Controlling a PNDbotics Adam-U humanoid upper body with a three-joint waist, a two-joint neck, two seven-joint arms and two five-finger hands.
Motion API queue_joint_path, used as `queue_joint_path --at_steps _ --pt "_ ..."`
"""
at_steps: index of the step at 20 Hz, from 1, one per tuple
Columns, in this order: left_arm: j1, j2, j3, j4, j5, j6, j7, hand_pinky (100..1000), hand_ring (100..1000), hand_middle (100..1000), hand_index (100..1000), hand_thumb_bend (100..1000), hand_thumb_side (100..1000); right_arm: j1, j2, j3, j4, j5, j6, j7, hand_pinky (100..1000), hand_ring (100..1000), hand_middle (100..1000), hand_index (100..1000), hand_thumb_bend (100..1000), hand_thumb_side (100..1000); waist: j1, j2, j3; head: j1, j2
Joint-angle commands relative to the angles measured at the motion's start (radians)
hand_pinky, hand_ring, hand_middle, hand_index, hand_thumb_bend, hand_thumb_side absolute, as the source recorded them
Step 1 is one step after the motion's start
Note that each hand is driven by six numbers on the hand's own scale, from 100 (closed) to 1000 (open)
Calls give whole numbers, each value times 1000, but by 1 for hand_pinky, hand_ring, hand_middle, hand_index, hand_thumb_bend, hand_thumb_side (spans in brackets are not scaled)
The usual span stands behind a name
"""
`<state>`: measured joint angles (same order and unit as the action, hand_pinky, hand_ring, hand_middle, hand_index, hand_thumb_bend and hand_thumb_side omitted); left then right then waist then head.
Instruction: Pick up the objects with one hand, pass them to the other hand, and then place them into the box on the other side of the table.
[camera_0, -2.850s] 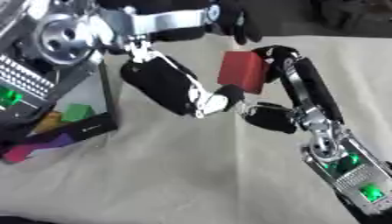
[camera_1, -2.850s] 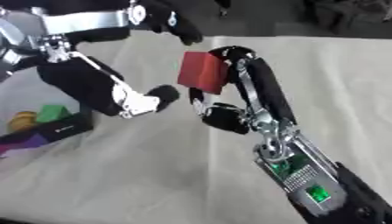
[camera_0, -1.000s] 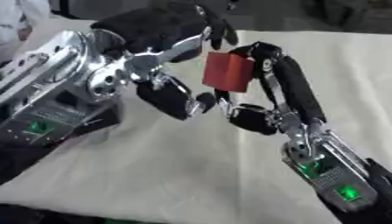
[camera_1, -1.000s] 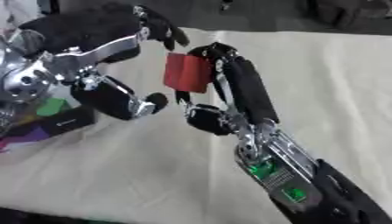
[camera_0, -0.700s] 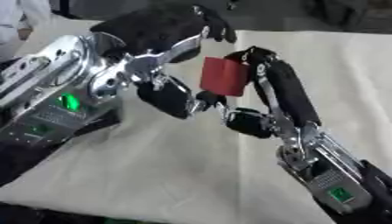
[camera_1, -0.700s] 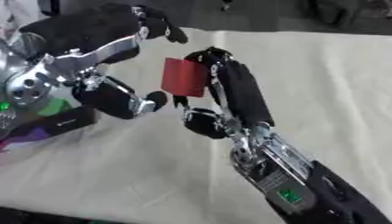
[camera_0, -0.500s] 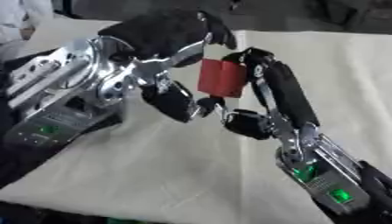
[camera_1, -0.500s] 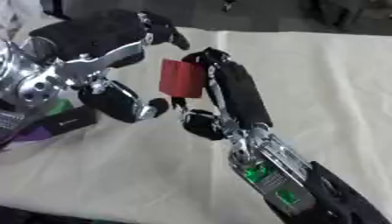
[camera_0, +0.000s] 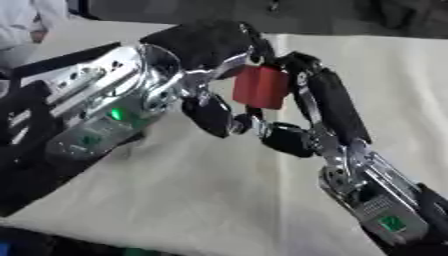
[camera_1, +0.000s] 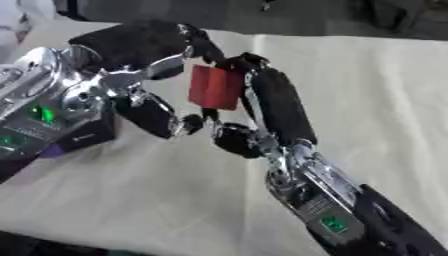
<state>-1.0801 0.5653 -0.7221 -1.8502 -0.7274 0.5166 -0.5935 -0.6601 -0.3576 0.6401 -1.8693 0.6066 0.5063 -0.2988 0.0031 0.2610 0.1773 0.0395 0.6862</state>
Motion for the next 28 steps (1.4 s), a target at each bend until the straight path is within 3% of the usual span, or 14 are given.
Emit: queue_joint_path --at_steps 1,5,11,19,23,28 --pt "-16 -4 -5 34 -13 -7 25 765 777 691 833 321 166 -24 -2 8 -22 8 -5 5 543 495 521 570 100 100 3 -24 -1 1 7" --pt "-15 -13 -11 53 -15 -16 59 753 756 661 818 274 170 -25 0 14 -21 17 -8 13 543 495 521 569 100 100 2 -23 -1 -7 -3" --pt "-16 -24 -22 71 -2 -24 74 744 716 643 807 318 200 -20 -9 16 -38 16 -10 24 539 494 520 569 100 100 2 -23 -3 -18 -11" --pt "-16 -31 -21 68 35 -12 104 725 649 578 745 218 177 -15 -18 16 -62 15 -8 44 542 499 519 568 100 100 2 -19 -2 -26 -2" --pt "-16 -34 -24 74 40 -12 110 719 658 590 752 248 177 -16 -20 15 -67 16 -12 40 540 497 519 568 100 100 2 -18 -2 -25 -4" --pt "-18 -40 -28 78 45 -14 115 706 612 545 711 201 163 -16 -20 18 -68 19 -16 43 537 496 518 568 100 100 2 -18 -2 -26 -6"
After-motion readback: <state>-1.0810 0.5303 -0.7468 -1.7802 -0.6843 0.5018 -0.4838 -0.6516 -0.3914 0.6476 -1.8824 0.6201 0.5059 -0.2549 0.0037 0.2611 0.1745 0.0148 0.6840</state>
